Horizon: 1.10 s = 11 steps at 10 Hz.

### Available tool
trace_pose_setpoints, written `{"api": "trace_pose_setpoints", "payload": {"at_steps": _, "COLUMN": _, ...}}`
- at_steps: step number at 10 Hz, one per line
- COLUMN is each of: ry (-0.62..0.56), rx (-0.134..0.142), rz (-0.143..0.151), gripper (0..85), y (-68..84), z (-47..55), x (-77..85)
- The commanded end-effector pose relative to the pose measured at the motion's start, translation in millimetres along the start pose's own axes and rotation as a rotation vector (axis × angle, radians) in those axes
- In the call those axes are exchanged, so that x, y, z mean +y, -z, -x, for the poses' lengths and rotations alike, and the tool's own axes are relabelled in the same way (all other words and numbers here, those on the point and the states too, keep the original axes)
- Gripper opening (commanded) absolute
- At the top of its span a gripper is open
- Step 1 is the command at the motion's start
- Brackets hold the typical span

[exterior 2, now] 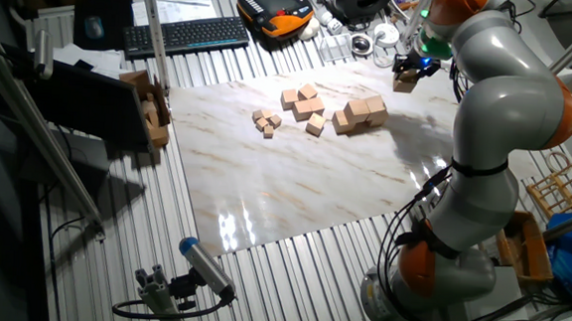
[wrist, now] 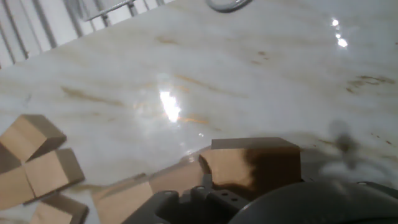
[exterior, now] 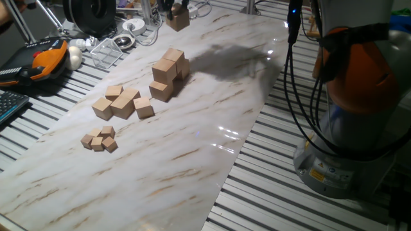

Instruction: Stack the blocks into a pyramid shape

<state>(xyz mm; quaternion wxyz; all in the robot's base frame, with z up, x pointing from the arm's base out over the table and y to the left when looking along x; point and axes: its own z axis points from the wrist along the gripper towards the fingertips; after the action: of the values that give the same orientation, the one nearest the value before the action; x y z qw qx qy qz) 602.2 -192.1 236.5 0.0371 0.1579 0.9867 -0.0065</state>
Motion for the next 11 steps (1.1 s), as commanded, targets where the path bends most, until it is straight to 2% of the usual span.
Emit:
{"api": "trace_pose_setpoints", "payload": {"at_steps": 1, "ry": 0.369, "rx": 0.000, "rz": 0.033, "gripper": 0.0, "y": -1.3, "z": -2.6, "x": 6.2}}
{"api": "trace_pose_setpoints", "payload": {"at_steps": 3, "ry": 0.367, "rx": -0.003, "rz": 0.035, "gripper": 0.0, "y": -4.7, "z": -8.3, "x": 18.9}}
{"api": "trace_pose_setpoints", "payload": {"at_steps": 4, "ry": 0.381, "rx": -0.004, "rz": 0.026, "gripper": 0.0, "y": -5.2, "z": -9.8, "x": 24.2}}
{"api": "trace_pose_setpoints", "payload": {"at_steps": 6, "ry": 0.389, "rx": 0.007, "rz": 0.026, "gripper": 0.0, "y": -9.2, "z": -9.7, "x": 34.7}}
{"api": "trace_pose_setpoints", "payload": {"at_steps": 7, "ry": 0.390, "rx": 0.005, "rz": 0.010, "gripper": 0.0, "y": -11.7, "z": -10.5, "x": 39.9}}
{"api": "trace_pose_setpoints", "payload": {"at_steps": 8, "ry": 0.378, "rx": 0.002, "rz": 0.011, "gripper": 0.0, "y": -14.3, "z": -12.5, "x": 41.7}}
{"api": "trace_pose_setpoints", "payload": {"at_steps": 10, "ry": 0.343, "rx": 0.004, "rz": 0.045, "gripper": 0.0, "y": -15.8, "z": -13.9, "x": 42.4}}
{"api": "trace_pose_setpoints", "payload": {"at_steps": 11, "ry": 0.341, "rx": -0.017, "rz": 0.029, "gripper": 0.0, "y": -15.8, "z": -13.9, "x": 42.4}}
